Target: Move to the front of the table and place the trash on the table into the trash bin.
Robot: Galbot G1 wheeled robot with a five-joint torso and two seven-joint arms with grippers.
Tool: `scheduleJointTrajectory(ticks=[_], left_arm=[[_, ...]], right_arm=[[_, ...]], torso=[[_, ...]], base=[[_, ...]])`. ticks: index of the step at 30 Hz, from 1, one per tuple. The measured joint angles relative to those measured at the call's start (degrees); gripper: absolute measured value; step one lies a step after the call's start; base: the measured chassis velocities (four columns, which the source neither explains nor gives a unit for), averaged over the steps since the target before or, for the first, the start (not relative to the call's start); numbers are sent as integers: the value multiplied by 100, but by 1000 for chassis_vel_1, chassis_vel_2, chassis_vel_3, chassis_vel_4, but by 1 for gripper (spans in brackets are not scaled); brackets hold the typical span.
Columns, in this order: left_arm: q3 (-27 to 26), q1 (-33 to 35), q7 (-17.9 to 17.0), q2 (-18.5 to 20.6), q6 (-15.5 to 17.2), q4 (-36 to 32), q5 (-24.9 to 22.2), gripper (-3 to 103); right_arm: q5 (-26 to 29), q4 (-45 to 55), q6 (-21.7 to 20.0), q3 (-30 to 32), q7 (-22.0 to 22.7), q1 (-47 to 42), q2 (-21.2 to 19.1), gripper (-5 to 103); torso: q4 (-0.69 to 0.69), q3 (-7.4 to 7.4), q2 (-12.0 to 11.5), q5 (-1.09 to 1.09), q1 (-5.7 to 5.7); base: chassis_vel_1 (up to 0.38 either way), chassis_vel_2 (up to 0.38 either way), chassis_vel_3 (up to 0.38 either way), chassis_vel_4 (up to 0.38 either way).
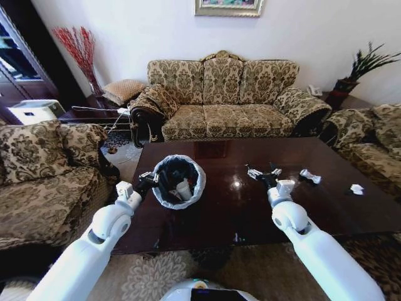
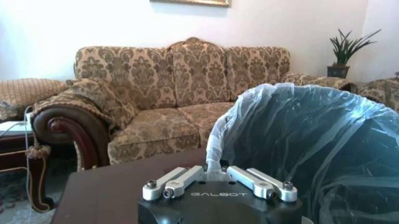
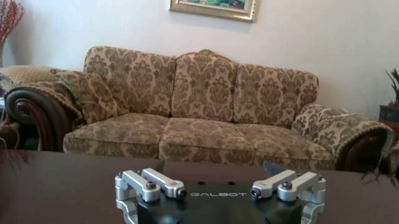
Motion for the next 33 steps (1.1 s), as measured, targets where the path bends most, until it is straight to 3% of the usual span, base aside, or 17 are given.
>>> scheduleJointTrajectory(ticks=[14,20,26,32,33], left_arm=[[-23,130,-5,-45,15,-146,21,2],[-30,155,-43,-54,22,-184,24,2],[-29,206,-44,-131,95,-233,24,2],[-30,252,-52,-212,146,-278,64,2],[-34,252,-60,-227,147,-277,91,2]], right_arm=[[-44,-96,-5,-47,-71,15,42,100],[-302,-322,421,-137,-376,40,109,100],[-326,-388,464,-195,-510,24,204,100],[-378,-524,462,-261,-680,22,268,100],[-414,-653,461,-280,-821,19,296,100]], torso=[[-3,0,0,2,1],[-1,1,0,4,1],[-6,1,0,6,1],[2,0,0,-10,0],[5,0,0,-4,1]], base=[[-245,-259,247,246],[-318,-310,317,326],[-190,-173,179,148],[25,12,-8,13],[131,128,14,9]])
